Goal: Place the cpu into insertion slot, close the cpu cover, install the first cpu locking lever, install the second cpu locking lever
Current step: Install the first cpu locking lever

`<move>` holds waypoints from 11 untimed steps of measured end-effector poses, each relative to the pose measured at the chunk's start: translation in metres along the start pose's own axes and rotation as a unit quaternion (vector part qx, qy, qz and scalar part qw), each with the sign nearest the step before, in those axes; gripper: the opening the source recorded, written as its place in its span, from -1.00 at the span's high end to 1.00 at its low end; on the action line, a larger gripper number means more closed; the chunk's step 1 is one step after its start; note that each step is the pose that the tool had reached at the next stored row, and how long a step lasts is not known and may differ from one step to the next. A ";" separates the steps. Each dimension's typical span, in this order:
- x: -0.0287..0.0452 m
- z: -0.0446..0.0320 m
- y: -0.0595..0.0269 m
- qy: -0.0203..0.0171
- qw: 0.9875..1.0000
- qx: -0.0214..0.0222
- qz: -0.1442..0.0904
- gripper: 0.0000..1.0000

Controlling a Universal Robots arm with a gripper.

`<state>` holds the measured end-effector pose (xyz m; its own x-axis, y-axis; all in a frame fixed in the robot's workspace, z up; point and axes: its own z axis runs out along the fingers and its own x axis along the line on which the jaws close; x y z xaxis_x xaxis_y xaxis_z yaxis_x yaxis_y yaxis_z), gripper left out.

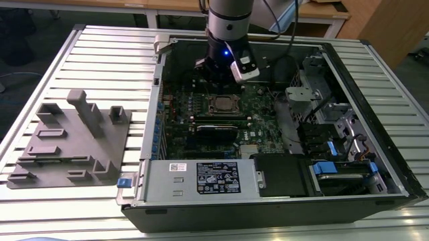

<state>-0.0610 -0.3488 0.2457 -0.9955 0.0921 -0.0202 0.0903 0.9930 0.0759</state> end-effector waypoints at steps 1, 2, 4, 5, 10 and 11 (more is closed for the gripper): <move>0.0010 0.0000 -0.0001 0.000 1.000 0.000 0.000 0.79; 0.0023 0.0000 -0.0002 0.000 1.000 0.000 0.000 0.79; 0.0052 0.0001 -0.0005 0.000 1.000 0.000 0.000 0.79; 0.0069 0.0001 -0.0006 0.000 1.000 0.000 0.000 0.79; 0.0178 0.0005 -0.0017 0.000 1.000 0.000 0.000 0.79; 0.0207 0.0006 -0.0020 0.000 1.000 0.000 0.000 0.79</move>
<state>-0.0818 -0.3488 0.2445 -0.9956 0.0920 -0.0201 0.0903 0.9930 0.0758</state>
